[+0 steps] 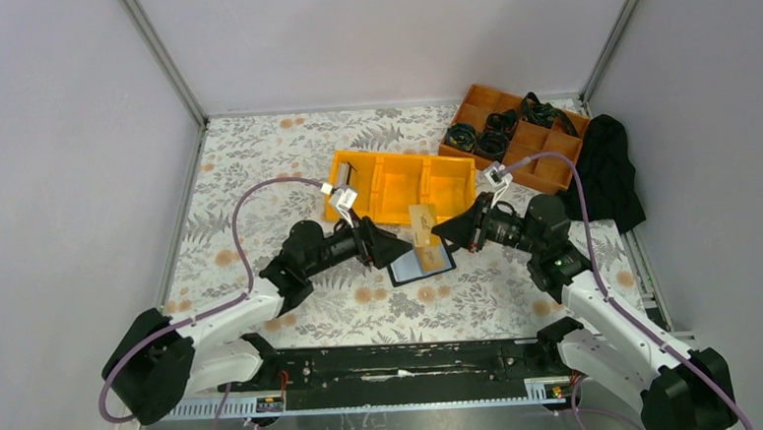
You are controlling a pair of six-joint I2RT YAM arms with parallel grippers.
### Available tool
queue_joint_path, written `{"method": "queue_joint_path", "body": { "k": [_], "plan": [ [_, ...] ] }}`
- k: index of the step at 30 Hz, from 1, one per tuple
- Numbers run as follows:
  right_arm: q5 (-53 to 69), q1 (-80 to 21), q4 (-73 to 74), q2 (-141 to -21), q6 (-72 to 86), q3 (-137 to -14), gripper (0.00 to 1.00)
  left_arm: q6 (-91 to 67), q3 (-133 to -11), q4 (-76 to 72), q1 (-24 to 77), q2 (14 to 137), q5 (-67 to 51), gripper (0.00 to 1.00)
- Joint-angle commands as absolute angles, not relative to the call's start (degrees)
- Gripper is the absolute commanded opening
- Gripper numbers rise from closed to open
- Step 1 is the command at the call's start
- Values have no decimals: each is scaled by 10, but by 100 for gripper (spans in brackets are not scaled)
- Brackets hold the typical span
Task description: Take the credit cards out of the card holder
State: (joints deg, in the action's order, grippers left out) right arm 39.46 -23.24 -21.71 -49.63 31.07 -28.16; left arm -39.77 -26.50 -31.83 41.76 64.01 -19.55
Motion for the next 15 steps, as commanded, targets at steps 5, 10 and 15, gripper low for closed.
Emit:
{"method": "queue_joint_path", "body": {
  "k": [5,10,15],
  "plan": [
    [474,-230,-335,-476,381,-259,0,-508,-245,-600,372,711,-334,69],
    [482,-230,-336,-477,385,-249,0,-522,-254,-640,370,723,-348,69],
    [492,-230,-335,-484,387,-253,0,-548,-260,-681,370,744,-368,66]
  ]
}}
